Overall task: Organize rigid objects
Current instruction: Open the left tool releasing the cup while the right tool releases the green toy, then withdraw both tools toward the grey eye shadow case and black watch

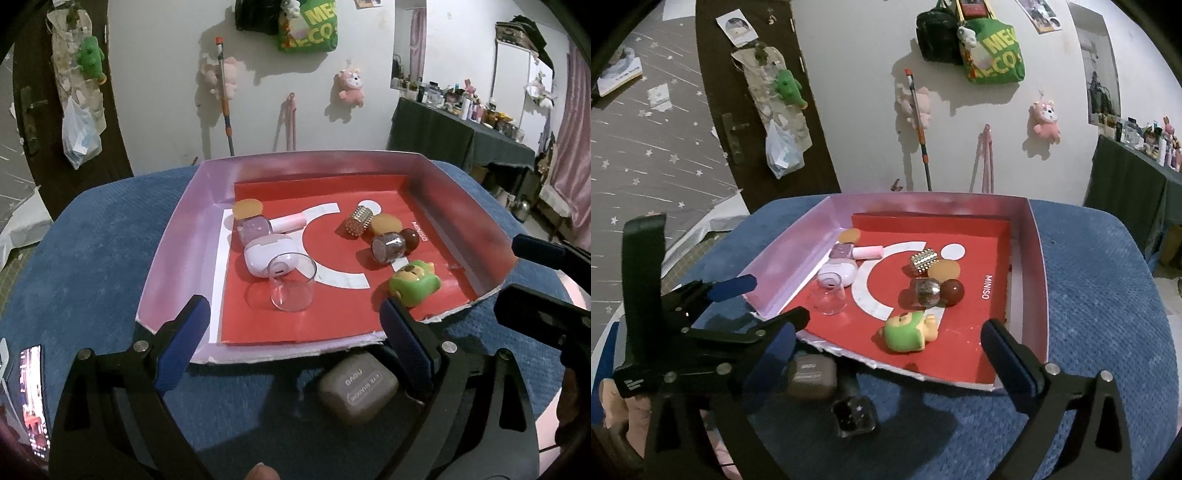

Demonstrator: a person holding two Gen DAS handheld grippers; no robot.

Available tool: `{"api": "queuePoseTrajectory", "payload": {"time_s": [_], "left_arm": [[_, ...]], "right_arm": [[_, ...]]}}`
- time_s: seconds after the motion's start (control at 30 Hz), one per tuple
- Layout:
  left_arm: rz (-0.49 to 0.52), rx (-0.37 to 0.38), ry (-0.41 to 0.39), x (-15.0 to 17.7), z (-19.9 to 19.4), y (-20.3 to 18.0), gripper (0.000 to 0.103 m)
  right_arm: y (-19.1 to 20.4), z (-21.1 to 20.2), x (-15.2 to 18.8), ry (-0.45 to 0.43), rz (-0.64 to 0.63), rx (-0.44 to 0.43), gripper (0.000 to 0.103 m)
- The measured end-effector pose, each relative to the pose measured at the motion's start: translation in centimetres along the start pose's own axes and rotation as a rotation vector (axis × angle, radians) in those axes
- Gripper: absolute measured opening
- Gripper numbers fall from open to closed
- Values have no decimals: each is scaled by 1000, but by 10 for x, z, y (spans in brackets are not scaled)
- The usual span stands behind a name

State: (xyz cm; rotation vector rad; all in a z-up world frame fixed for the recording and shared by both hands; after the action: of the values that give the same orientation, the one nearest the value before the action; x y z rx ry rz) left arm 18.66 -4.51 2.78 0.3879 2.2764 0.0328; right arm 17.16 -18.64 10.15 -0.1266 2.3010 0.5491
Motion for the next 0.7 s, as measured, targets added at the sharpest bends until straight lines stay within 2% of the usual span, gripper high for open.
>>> {"api": "queuePoseTrajectory", "payload": {"time_s": [0.13, 0.23, 0.7], "left_arm": [[-5, 5, -4, 4, -5, -2, 94], [-13, 4, -9, 8, -9, -1, 101], [-33, 15, -7, 31, -23, -6, 101]], "right_arm": [[2, -11, 6, -10, 0, -23, 103], [2, -18, 10, -16, 3, -35, 103], [1, -27, 34, -11, 10, -46, 103]]}}
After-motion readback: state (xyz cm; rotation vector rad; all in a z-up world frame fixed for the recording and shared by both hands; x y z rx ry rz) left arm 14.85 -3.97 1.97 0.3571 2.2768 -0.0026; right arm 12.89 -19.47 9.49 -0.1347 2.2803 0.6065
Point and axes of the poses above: each gripper's, at about its wrist camera, not at the fingertips, and z roughly the way its jaws point, y to its left, x to its underside, the point moved 6 cm from there along z, roughly the way its jaws point, and after that the axes turned 12 degrees about z, right-handed, at the moved point
